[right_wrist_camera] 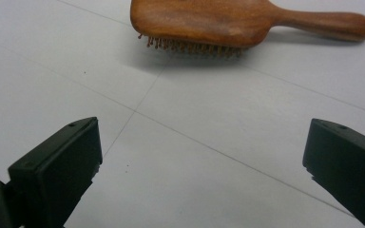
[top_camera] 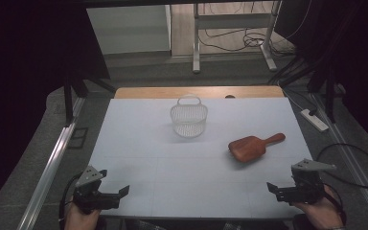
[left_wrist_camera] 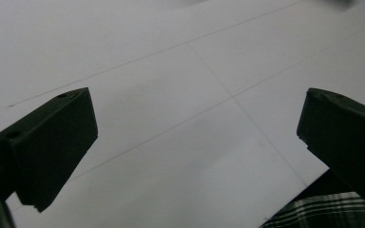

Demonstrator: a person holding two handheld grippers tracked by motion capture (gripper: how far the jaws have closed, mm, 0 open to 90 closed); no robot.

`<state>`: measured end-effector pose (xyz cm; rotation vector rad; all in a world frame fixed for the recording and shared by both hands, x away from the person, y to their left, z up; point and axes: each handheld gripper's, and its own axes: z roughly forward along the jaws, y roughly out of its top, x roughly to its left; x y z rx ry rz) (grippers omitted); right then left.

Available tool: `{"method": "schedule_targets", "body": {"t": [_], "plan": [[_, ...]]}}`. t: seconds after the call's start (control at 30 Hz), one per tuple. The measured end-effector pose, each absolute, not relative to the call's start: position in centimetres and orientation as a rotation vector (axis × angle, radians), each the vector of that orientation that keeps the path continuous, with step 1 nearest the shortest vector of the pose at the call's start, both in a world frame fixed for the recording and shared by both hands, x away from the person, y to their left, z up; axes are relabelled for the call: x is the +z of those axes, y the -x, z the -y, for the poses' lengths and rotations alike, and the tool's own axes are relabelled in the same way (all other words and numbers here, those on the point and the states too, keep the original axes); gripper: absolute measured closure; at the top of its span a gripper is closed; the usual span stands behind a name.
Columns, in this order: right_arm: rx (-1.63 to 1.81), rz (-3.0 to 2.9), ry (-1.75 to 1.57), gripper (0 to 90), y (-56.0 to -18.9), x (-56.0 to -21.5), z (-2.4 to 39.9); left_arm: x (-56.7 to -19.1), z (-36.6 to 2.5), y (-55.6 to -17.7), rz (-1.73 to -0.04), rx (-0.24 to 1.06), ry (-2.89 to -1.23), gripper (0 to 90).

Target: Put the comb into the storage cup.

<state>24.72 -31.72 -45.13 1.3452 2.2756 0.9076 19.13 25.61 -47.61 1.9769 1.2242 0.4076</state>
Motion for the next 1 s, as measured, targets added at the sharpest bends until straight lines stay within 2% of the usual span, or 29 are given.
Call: {"method": "schedule_targets", "body": {"t": [0.37,1.0], "plan": [[0.904,-2.279,-1.345,0.0,-24.66,-45.13,31.7,-47.67,-25.58,-19.19,-1.222,0.403,-2.021,0.0],[0.921,-2.316,-1.314,0.0,-25.04,-45.11,31.43,-47.78,-25.87,-19.21,-1.204,0.359,-2.002,0.5]]}}
